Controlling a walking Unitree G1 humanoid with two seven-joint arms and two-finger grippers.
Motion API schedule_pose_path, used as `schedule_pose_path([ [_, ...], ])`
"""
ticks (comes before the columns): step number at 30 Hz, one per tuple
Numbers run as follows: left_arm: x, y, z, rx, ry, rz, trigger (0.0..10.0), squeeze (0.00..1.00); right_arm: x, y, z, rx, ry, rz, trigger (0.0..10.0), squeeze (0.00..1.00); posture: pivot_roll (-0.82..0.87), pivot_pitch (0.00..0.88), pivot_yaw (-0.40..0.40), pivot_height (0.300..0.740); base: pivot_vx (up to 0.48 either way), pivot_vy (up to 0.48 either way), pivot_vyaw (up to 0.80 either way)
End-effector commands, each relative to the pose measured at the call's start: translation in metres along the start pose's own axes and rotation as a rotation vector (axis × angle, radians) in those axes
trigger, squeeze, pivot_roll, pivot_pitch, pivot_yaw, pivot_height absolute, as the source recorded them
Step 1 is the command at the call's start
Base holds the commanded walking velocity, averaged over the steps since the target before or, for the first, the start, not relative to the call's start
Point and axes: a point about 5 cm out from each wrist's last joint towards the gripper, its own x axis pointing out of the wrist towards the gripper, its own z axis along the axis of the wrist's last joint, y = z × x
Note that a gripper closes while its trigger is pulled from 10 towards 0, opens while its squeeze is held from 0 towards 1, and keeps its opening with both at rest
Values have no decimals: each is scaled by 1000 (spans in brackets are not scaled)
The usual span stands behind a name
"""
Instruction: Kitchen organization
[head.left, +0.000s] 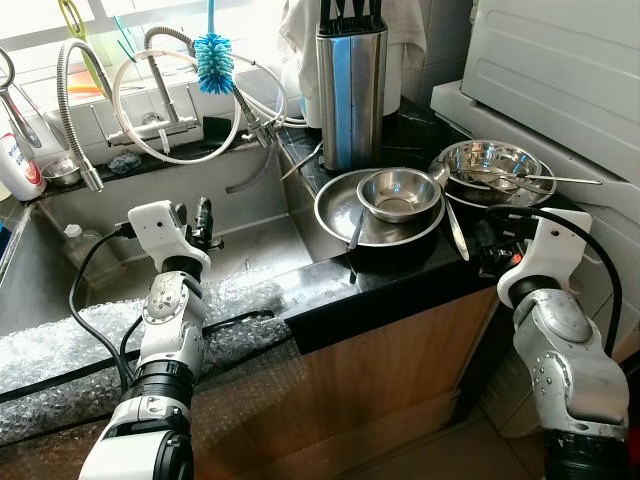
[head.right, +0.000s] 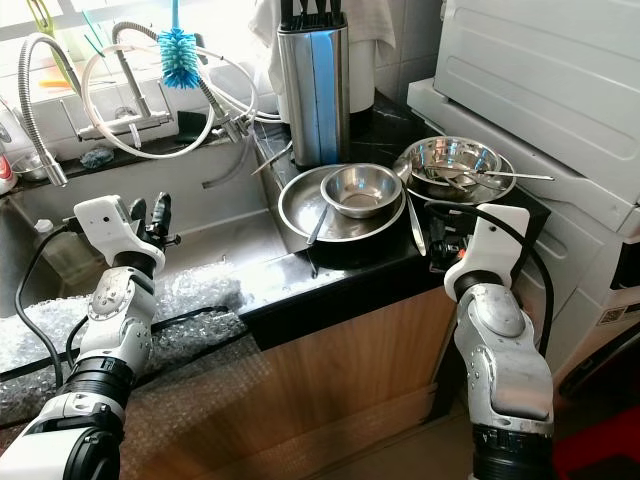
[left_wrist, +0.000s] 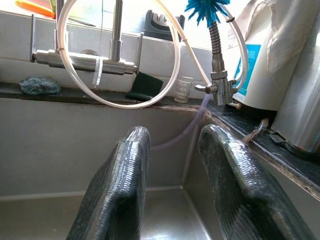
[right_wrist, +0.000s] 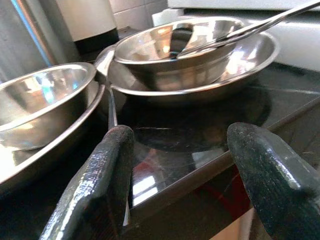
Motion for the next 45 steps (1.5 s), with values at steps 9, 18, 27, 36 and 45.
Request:
schedule_pose_path([
  [9, 4, 2, 4, 48, 9, -16, 10000, 0, 6, 3, 5, 44, 34, 46, 10000, 0, -134, 0, 125, 740, 0, 0, 0],
  [18, 4, 2, 3, 53, 17, -19, 10000, 0, 12, -1, 10, 66, 49, 48, 10000, 0, -133, 0, 127, 740, 0, 0, 0],
  [27, 5, 0, 2, 54, 24, -21, 10000, 0, 21, 3, 11, 34, 103, 109, 10000, 0, -128, 0, 124, 740, 0, 0, 0],
  [36, 5, 0, 2, 52, 26, -19, 10000, 0, 27, 5, 6, -25, 144, 173, 10000, 0, -123, 0, 120, 740, 0, 0, 0],
  [45, 5, 0, 1, 52, 28, -17, 10000, 0, 31, 2, 3, -55, 159, 195, 10000, 0, -121, 0, 119, 740, 0, 0, 0],
])
